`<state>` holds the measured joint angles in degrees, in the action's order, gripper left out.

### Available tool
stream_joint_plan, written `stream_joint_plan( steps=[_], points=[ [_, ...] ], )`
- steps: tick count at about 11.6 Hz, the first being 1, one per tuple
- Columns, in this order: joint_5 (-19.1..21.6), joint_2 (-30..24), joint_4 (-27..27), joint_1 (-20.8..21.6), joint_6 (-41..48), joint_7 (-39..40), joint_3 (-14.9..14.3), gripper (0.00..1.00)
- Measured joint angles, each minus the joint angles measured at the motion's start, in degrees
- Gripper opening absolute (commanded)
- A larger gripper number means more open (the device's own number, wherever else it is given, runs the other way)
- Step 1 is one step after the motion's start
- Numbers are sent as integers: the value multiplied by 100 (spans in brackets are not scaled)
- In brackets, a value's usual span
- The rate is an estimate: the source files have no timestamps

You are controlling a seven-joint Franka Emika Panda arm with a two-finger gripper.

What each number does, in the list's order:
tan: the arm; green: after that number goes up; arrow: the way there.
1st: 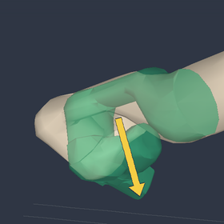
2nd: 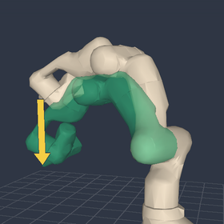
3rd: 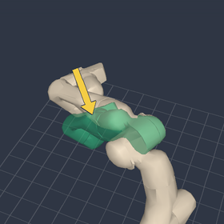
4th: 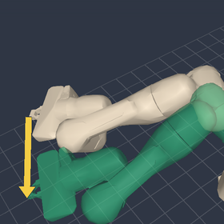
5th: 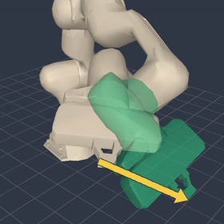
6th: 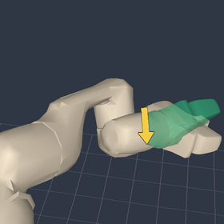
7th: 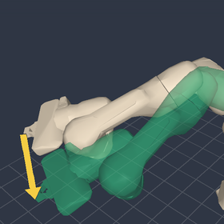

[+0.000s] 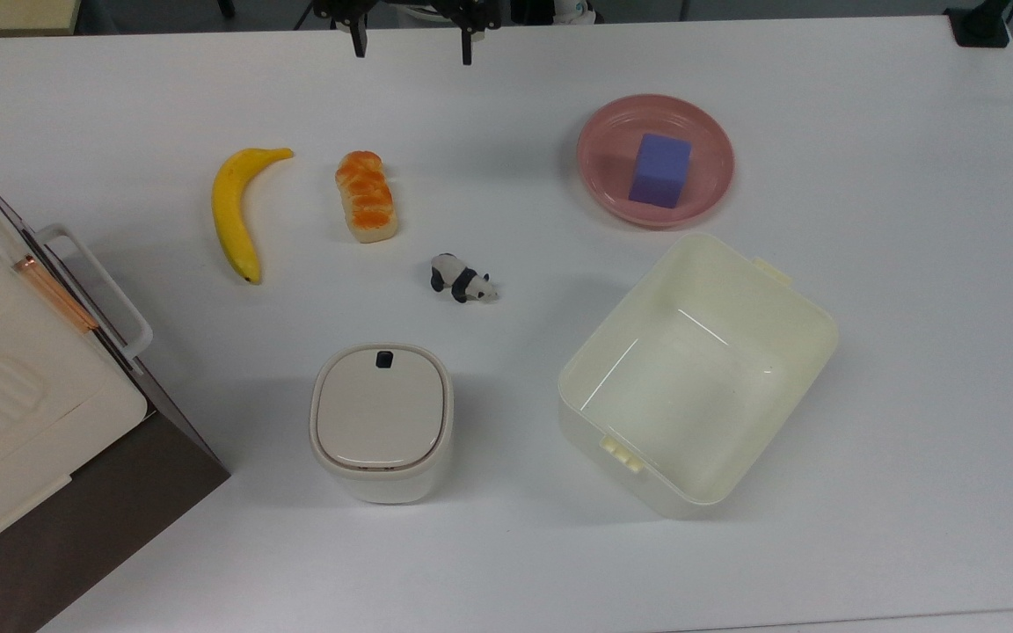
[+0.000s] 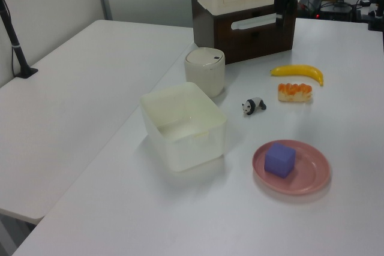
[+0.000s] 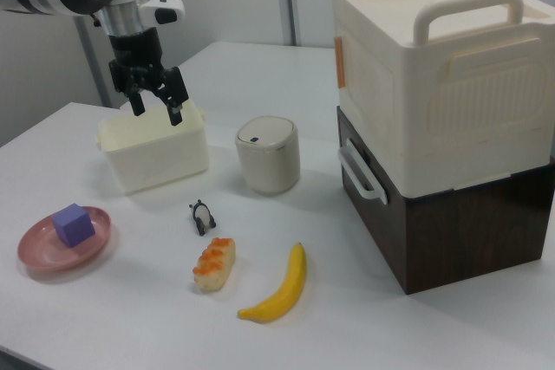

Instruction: Slide open the drawer

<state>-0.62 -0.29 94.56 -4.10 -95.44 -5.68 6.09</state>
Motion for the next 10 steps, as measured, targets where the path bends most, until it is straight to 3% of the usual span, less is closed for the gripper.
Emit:
stream_joint_plan(
  steps=[5,10],
  points=[
    [12,95,12,393,0,0,14,100],
    [11,224,6,359,-46,241,5,100]
  ],
)
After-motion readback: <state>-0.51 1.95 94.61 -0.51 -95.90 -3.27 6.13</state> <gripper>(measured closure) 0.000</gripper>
